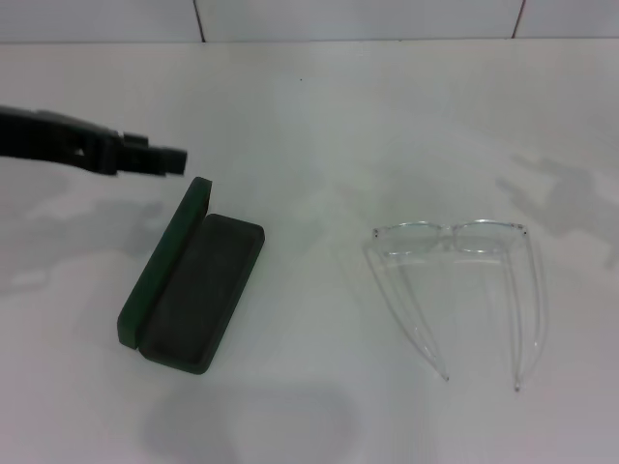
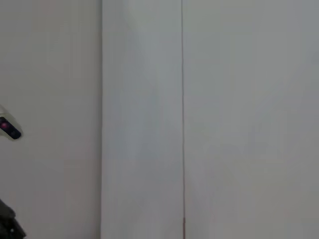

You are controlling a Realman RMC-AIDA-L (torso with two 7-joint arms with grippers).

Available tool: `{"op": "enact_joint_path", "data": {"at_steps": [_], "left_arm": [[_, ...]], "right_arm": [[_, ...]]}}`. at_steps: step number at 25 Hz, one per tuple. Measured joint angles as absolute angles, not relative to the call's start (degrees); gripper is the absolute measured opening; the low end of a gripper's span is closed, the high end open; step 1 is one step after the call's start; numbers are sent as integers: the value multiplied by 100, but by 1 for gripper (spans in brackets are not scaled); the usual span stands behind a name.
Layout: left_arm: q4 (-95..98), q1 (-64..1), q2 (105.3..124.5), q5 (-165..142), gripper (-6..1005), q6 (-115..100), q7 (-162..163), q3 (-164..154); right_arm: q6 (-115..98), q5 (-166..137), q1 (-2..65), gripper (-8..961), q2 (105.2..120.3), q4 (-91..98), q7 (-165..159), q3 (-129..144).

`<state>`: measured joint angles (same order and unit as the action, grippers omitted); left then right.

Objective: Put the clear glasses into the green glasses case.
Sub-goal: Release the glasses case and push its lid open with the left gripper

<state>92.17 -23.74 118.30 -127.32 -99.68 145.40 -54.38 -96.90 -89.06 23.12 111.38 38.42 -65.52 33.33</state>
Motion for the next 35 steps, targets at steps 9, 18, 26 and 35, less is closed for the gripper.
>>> {"op": "enact_joint_path", "data": {"at_steps": [9, 18, 26, 35], "left_arm": [[9699, -2393, 11960, -14206, 595, -9687, 15631, -6781], [9934, -2387, 11968, -14925, 564, -9545, 16285, -7622], [9953, -2383, 11968, -15042, 537, -9568, 16606, -7996], [9734, -2396, 11971, -15015, 507, -9559, 16659, -8071]], "right_arm": [[-9675, -8914, 2298, 396, 11068, 3845, -6406, 3284], [-9900, -8903, 2239, 396, 11060, 3850, -6279, 3133], [-10045, -8896, 2181, 395, 11075, 3832, -6103, 3034], [-10063, -8894, 2179, 395, 11092, 3807, -6030, 2968]]}}
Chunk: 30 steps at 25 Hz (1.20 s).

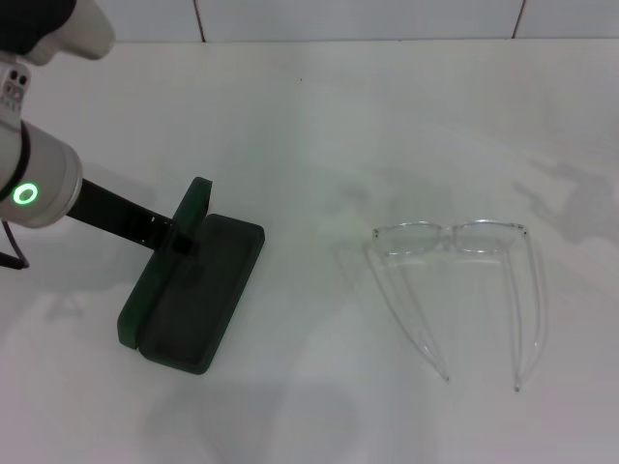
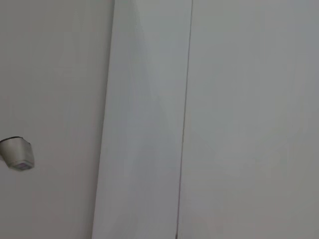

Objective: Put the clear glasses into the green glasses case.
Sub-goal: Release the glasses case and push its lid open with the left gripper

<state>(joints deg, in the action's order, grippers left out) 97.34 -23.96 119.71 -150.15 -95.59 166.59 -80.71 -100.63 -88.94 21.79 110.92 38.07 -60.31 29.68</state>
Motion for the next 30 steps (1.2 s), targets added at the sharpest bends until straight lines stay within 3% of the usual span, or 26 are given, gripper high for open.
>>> {"op": "enact_joint_path", "data": {"at_steps": [22, 30], "left_arm": [[8942, -2629, 11957, -15044, 432, -9258, 16511, -8133], [9046, -2641, 11953, -15039, 335, -9282, 16423, -8155]], "right_arm": [[-10063, -8727, 2090, 394, 11120, 3770, -5890, 2961], [-10064, -8675, 2015, 394, 11144, 3709, -5823, 2899]]}}
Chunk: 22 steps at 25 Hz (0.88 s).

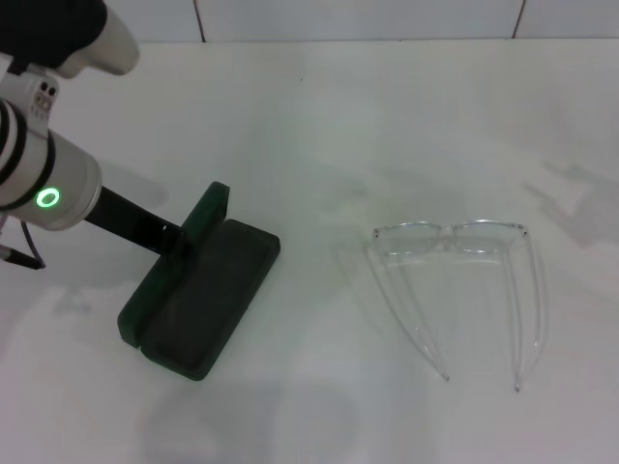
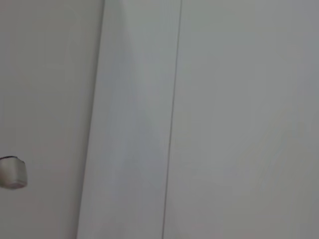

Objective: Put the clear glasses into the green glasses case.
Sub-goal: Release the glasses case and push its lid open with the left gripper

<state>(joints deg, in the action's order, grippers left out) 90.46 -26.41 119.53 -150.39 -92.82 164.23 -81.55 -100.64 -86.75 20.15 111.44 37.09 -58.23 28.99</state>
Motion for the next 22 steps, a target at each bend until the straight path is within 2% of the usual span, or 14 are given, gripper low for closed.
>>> {"op": "enact_joint_path", "data": {"at_steps": [6, 11, 16, 22], "left_arm": [[9606, -2650, 11960, -14929, 256, -9521, 16104, -8184], [9830, -2758, 11956, -14816, 107, -9755, 15846, -8210], [9854, -2790, 11956, -14790, 31, -9824, 15870, -8132], [10344, -2811, 11948, -14972, 112, -10134, 16124, -8427]], "right_arm": [[-10159, -8665, 1924, 394, 11176, 3707, -5812, 2646], [-10270, -8676, 1871, 394, 11203, 3701, -5810, 2568], [-10385, -8727, 1821, 394, 11212, 3700, -5810, 2600], [-10354, -8731, 1812, 393, 11217, 3700, -5823, 2575]]}}
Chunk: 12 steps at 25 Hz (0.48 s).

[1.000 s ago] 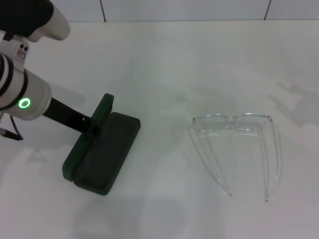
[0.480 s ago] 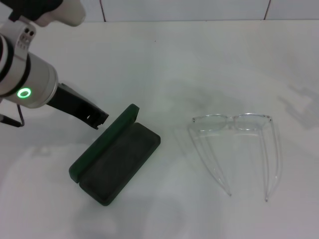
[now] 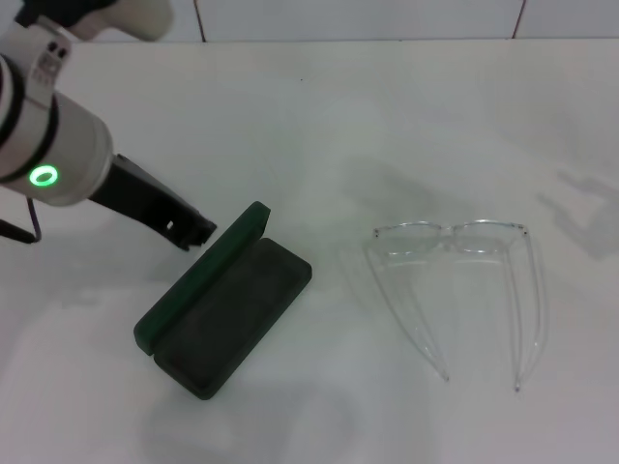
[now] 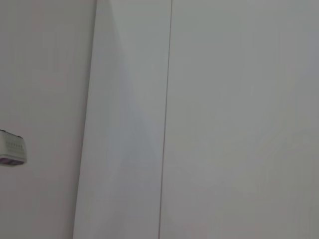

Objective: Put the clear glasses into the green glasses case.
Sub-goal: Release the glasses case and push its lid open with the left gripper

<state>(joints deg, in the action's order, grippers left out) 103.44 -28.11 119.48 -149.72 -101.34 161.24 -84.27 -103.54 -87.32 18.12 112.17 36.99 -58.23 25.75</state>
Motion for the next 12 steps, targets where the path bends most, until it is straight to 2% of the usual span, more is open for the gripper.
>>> {"op": "enact_joint_path", "data": {"at_steps": [11, 12], "left_arm": [[10194, -2819, 11973, -15452, 318, -10024, 16376, -9128], [10147, -2821, 11974, -15441, 394, -9996, 16366, -9119]], "right_arm": [[-10158, -8737, 1963, 393, 11211, 3635, -5786, 2625], [-10153, -8737, 1977, 393, 11199, 3588, -5762, 2626]]}}
